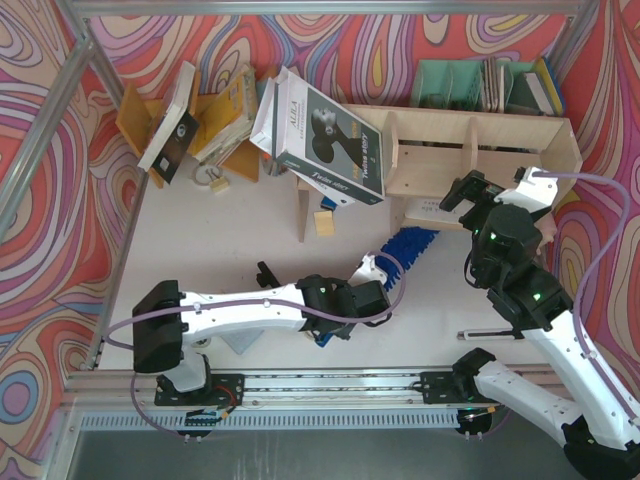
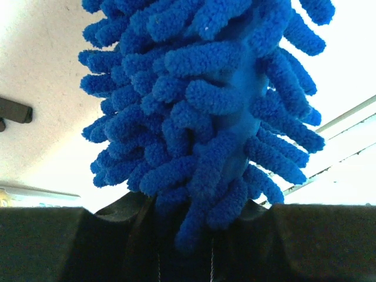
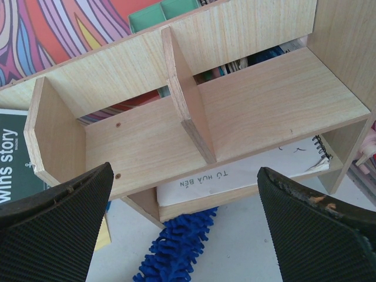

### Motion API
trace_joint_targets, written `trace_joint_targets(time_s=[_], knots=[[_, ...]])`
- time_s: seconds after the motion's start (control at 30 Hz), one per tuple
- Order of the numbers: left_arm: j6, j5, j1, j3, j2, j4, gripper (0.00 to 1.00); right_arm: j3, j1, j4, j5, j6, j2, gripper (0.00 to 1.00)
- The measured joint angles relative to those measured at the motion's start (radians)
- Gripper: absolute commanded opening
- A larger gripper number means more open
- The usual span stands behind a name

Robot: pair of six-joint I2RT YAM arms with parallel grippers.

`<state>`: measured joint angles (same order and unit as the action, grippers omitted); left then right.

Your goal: Dust the bookshelf with a duster

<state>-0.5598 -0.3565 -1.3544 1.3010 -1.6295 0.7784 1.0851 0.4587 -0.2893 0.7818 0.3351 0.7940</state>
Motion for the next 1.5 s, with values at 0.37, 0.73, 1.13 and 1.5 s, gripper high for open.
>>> trace_joint_targets(time_s=[0.37, 0.73, 1.13, 1.5], knots=[[0.109, 0.036, 0.009, 0.14, -0.156, -0.082, 0.0, -0.011, 0.0, 0.009, 0.004, -0.021, 0.002, 0.99], [0.236, 0.156, 0.009, 0.293, -0.302, -0.135, 0.0, -0.013, 0.0, 0.009, 0.011, -0.024, -0.002, 0.99], [0.212, 0.148, 0.07, 0.073, -0.199, -0.174, 0.0, -0.014, 0.0, 0.009, 0.011, -0.024, -0.002, 0.99], [0.175, 0.093, 0.082, 0.0, -0.094, -0.194, 0.0, -0.014, 0.0, 0.009, 0.011, -0.024, -0.002, 0.99]])
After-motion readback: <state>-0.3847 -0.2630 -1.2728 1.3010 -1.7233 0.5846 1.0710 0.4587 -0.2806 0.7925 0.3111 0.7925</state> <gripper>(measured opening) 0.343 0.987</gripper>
